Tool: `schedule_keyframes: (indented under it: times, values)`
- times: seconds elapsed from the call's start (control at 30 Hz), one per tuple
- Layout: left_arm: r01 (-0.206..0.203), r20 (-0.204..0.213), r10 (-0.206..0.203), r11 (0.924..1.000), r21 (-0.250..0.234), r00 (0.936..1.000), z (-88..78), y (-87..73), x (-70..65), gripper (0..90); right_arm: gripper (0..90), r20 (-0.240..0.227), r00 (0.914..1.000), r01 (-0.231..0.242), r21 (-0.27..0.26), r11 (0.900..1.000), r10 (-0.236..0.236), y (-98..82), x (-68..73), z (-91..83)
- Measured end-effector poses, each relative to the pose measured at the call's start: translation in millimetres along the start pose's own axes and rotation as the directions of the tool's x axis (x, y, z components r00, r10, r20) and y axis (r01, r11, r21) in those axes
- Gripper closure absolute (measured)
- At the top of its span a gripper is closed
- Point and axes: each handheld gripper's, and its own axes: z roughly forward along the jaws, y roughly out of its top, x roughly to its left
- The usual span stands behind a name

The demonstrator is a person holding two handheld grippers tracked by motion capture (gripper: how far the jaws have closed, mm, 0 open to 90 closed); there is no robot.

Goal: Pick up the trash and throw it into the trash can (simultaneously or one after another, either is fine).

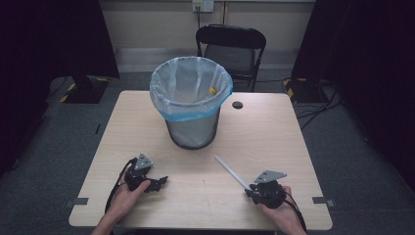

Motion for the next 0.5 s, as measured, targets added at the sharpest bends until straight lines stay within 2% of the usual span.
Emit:
schedule_keyframes:
  times: [0.07, 0.17, 0.33, 0.5]
  values:
    - [0.0, 0.0, 0.0, 1.0, 0.0, 1.0, 0.0, 0.0, 0.0, 13.5, 71.3, 0.0, 1.0, -0.009, -0.009, 1.0, 0.009, -2.4, -0.2, -1.1]
    - [0.0, 0.0, 0.0, 1.0, 0.0, 1.0, 0.0, 0.0, 0.0, 13.5, 79.6, -0.008, 1.0, 0.002, -0.001, 1.0, -0.002, -8.0, -1.9, -6.8]
    - [0.0, 0.0, 0.0, 1.0, -0.001, 1.0, 0.0, 0.0, 0.0, 13.5, 81.1, 0.0, 0.9999, 0.017, 0.008, 1.0, -0.017, -6.3, -0.1, -7.0]
    - [0.0, 0.0, 0.0, 1.0, 0.0, 1.0, 0.0, 0.1, 0.1, 13.5, 81.1, -0.011, 0.9999, -0.003, -0.001, 1.0, 0.003, -7.5, -0.6, -6.9]
